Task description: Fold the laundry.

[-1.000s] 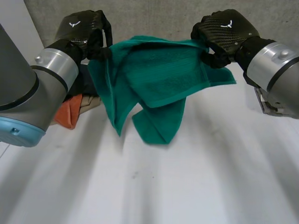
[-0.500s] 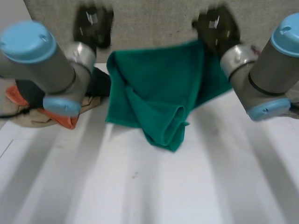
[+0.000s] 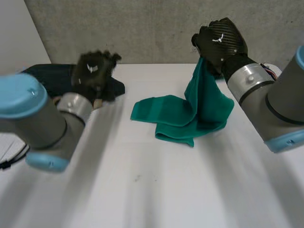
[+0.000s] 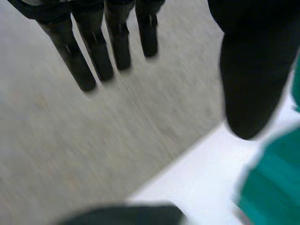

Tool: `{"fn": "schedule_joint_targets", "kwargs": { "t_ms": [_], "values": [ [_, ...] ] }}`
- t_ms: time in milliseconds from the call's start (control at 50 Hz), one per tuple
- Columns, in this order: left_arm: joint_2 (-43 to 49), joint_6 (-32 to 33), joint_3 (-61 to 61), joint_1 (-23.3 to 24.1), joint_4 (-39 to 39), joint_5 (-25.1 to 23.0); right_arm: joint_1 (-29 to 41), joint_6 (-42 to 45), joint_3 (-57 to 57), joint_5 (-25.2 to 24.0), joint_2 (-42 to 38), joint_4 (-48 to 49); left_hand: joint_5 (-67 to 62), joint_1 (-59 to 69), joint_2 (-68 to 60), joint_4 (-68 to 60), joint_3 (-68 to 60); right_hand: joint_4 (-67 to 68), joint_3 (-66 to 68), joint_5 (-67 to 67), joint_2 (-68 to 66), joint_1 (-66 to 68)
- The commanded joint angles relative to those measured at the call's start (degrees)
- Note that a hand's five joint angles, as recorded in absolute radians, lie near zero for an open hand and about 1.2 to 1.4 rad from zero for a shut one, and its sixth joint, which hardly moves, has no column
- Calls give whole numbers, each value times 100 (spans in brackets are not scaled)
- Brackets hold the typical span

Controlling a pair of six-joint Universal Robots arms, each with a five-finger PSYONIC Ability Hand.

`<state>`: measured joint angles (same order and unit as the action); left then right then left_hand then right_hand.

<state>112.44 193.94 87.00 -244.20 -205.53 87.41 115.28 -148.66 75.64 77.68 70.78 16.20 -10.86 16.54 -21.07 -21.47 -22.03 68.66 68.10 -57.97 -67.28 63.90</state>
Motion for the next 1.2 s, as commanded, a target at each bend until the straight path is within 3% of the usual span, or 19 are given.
{"fn": "schedule_joint_targets", "kwargs": {
  "t_ms": [20, 120, 420, 460, 480, 520, 620, 720, 780, 800, 860, 1060, 1200],
  "values": [
    [628, -952, -15, 39, 13, -4, 56, -32, 65, -227, 673, -108, 711, -280, 732, 773, 828, 1134, 1190, -1203, -1272, 1610],
    [1095, -1446, -507, 48, 84, -5, 83, -49, 21, -227, 1174, -204, 711, -280, 732, 773, 828, 1134, 1190, -1203, -1272, 1610],
    [2554, -1552, -1694, 83, 866, -31, 83, -770, -357, -183, 2475, -741, 410, 22, 431, 471, 527, 1134, 1190, -1203, -1272, 1610],
    [2590, -1587, -1738, 118, 892, -83, 74, -814, -375, -183, 2546, -758, -728, 1159, -707, -666, -611, 1134, 1190, -1203, -1272, 1610],
    [2590, -1648, -1739, 171, 884, -110, 56, -823, -375, -183, 2546, -776, -3233, 3665, -3212, -3172, -3116, 1134, 1190, -1203, -1272, 1610],
    [2555, -1719, -1739, 206, 883, -75, 13, -823, -358, -174, 2520, -828, -5903, 6335, -5882, -5842, -5786, 1134, 1190, -1203, -1272, 1610],
    [1933, -1991, -1546, 119, 927, 39, -66, -788, -278, -174, 2397, -1056, -5914, 6346, -5893, -5853, -5797, 1134, 1190, -1203, -1272, 1610],
    [615, -2001, -756, -311, 945, -101, -515, -744, -155, -244, 2055, -1347, -5914, 6346, -5893, -5853, -5797, 1134, 1190, -1203, -1272, 1610],
    [253, -2027, -491, -330, 980, -206, -647, -682, -59, -253, 1966, -1435, -5914, 6346, -5893, -5853, -5797, 1134, 1190, -1203, -1272, 1610],
    [26, -2036, -290, -304, 1015, -337, -664, -630, 2, -279, 1957, -1452, -5167, 5598, -5146, -5105, -5050, 1134, 1190, -1203, -1272, 1610],
    [-370, -2071, 280, -164, 1103, -566, -664, -612, 47, -253, 1887, -1444, -865, 1296, -844, -803, -748, 1134, 1190, -1203, -1272, 1610],
    [-706, -2036, 1521, 759, 937, -515, -682, -612, -67, -174, 1711, -1356, -483, 915, -462, -422, -366, 1134, 1190, -1203, -1272, 1610],
    [-278, -1992, 1602, 936, 656, -453, -700, -594, 38, -165, 1650, -1374, -147, 578, -126, -85, -30, 1134, 1190, -1203, -1272, 1610]
  ]
}}
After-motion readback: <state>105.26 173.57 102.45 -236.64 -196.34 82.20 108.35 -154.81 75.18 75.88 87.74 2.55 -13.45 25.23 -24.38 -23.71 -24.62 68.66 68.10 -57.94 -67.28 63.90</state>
